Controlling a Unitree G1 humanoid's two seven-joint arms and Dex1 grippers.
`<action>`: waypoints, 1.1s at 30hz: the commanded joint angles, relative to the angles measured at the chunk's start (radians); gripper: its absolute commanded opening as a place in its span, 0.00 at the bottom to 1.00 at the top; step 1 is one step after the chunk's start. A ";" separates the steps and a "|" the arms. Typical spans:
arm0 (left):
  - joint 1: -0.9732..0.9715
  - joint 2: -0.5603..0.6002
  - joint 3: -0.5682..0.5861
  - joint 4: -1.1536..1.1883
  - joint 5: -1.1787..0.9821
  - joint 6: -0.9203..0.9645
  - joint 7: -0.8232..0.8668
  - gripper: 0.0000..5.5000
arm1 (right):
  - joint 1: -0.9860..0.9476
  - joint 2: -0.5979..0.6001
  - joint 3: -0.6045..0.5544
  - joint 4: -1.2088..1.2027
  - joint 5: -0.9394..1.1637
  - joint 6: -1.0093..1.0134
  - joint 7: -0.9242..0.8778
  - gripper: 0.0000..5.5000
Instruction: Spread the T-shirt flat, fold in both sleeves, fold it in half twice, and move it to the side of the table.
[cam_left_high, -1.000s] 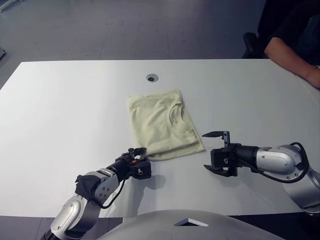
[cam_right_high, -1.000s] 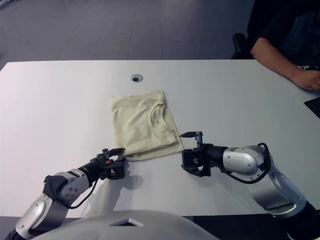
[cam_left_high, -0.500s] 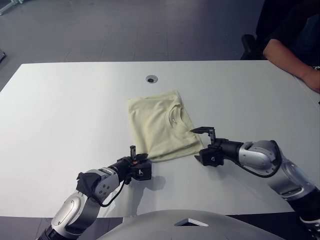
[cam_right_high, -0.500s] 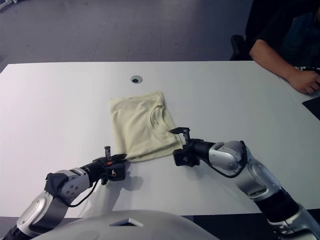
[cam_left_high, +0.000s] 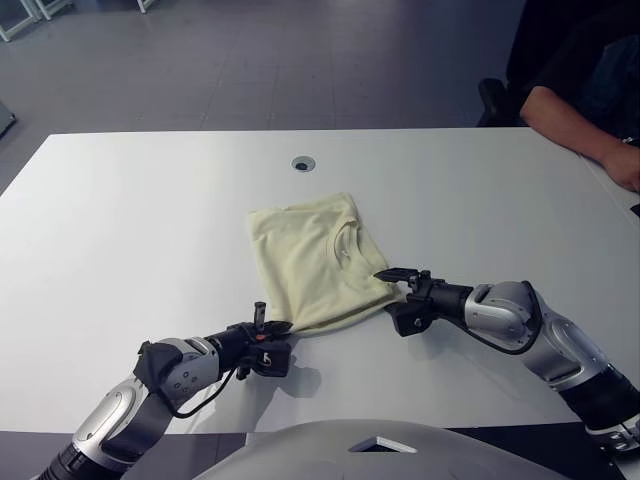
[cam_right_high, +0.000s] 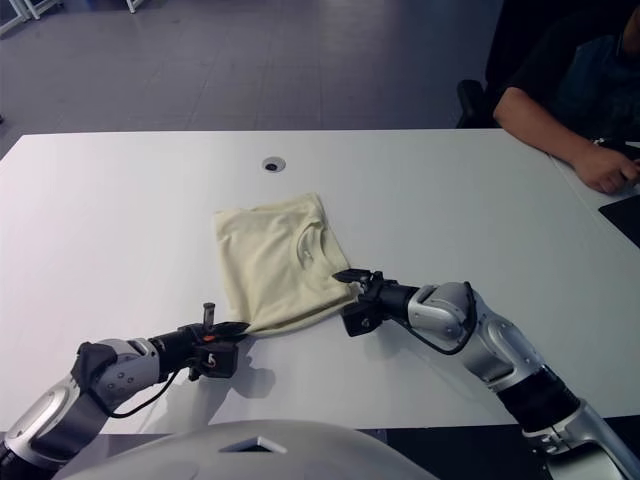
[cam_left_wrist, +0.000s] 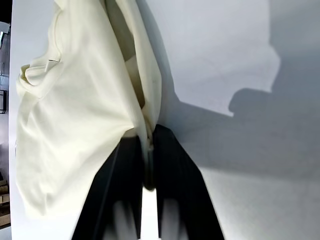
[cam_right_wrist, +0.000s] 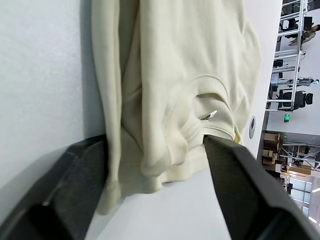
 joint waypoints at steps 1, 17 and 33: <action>0.032 0.034 -0.021 0.008 0.015 0.077 -0.099 0.02 | -0.001 -0.007 0.010 0.045 -0.027 -0.008 0.026 0.49; -0.016 0.027 -0.002 -0.051 -0.037 0.154 -0.178 0.02 | 0.018 -0.005 -0.017 -0.010 0.044 0.008 0.093 0.01; -0.094 0.118 0.127 -0.200 -0.553 0.395 -0.449 0.02 | 0.038 -0.149 -0.088 -0.217 0.507 0.526 0.554 0.00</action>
